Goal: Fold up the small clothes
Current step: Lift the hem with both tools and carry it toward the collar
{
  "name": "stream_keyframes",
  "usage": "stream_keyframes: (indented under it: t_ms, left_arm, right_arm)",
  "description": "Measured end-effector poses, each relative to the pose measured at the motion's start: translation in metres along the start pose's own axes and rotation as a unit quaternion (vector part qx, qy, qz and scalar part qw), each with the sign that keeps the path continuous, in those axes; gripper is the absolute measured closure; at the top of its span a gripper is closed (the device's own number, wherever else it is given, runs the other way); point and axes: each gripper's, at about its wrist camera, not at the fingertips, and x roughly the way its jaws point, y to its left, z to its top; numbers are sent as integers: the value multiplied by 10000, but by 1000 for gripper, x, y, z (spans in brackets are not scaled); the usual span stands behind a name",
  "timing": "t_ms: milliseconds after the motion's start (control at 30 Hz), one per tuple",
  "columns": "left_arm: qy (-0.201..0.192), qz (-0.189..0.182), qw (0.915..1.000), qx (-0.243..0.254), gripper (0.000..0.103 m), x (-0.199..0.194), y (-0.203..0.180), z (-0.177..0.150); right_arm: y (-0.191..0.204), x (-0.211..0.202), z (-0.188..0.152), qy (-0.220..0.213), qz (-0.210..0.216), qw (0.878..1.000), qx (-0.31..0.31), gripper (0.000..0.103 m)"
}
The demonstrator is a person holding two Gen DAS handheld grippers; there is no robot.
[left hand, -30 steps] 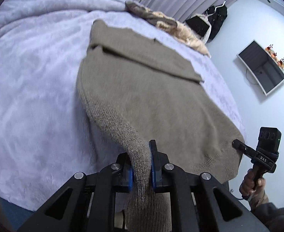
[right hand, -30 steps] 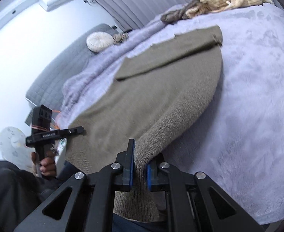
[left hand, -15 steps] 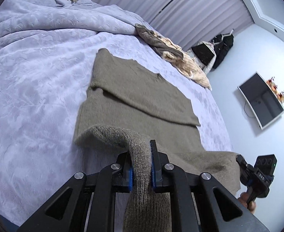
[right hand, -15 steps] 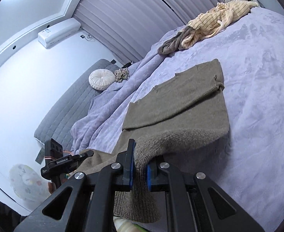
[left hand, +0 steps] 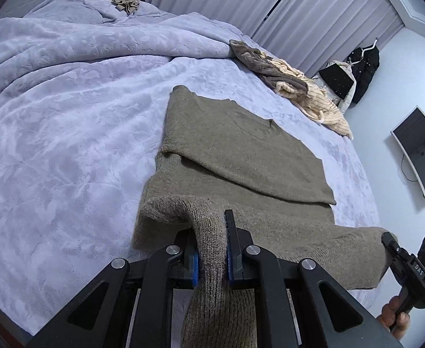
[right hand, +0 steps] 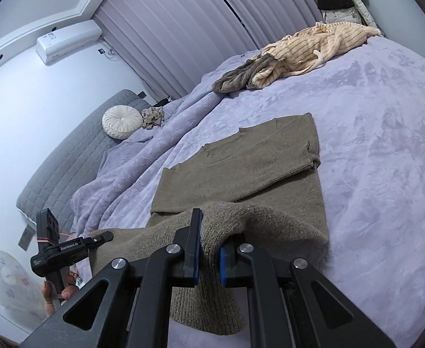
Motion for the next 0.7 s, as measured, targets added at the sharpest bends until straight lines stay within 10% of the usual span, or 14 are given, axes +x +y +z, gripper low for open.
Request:
stream_keyframes:
  t_ms: [700]
  left_arm:
    - [182, 759, 9965, 287, 89, 24, -27, 37]
  right_arm:
    - [11, 33, 42, 203, -900, 9950, -390, 93]
